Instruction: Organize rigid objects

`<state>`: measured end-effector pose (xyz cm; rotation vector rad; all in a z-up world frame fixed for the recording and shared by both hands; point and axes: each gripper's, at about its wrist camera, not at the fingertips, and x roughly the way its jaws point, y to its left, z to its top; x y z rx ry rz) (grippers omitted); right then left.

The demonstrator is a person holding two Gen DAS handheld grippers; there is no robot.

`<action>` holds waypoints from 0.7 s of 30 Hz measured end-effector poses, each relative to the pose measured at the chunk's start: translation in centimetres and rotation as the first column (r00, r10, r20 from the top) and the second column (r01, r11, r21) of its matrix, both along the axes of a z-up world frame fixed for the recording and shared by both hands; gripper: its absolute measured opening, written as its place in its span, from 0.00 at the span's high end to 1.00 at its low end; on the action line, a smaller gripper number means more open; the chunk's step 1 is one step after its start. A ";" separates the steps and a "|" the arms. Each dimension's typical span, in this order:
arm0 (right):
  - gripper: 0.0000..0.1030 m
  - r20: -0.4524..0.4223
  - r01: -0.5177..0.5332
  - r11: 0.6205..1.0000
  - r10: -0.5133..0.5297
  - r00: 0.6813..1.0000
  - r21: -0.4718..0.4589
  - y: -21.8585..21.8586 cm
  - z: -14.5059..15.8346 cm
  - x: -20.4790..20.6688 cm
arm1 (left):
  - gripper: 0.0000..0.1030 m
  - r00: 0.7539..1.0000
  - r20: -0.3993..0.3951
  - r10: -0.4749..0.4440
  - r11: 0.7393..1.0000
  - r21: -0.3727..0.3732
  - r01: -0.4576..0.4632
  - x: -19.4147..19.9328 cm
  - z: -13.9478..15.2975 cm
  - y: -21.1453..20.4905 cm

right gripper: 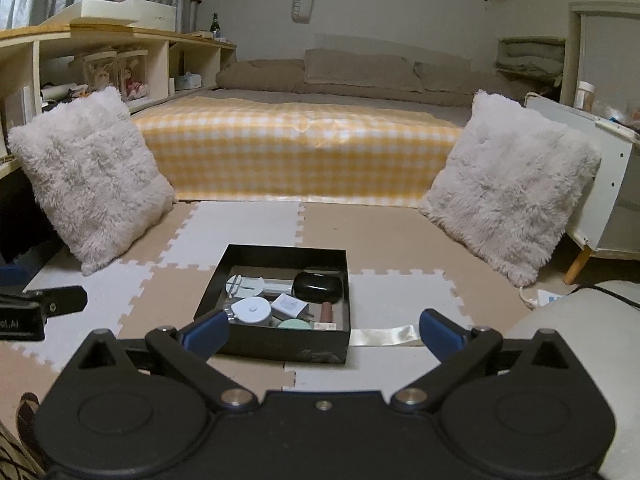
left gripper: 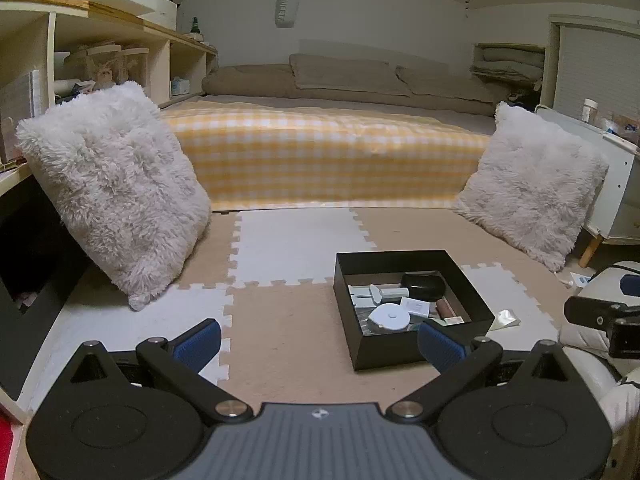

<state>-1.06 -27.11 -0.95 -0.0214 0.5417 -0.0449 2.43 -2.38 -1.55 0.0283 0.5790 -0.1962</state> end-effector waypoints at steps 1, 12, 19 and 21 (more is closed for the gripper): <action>0.00 0.006 -0.001 1.000 0.001 1.000 -0.004 0.1 0.0 -0.1 | 0.00 1.000 0.001 0.001 1.000 0.001 -0.001 0.0 0.0 0.0; 0.00 0.014 -0.001 1.000 0.001 1.000 0.013 -0.1 -0.2 -0.3 | 0.00 1.000 0.010 0.002 1.000 0.013 -0.002 -0.2 -0.3 -0.2; 0.00 0.010 0.007 1.000 -0.007 1.000 0.010 -0.1 -0.3 -0.4 | 0.00 1.000 0.017 -0.005 1.000 0.019 0.005 -0.3 -0.3 -0.3; 0.00 0.010 0.007 1.000 -0.007 1.000 0.009 -0.1 -0.3 -0.4 | 0.00 1.000 0.019 -0.007 1.000 0.018 0.006 -0.3 -0.3 -0.3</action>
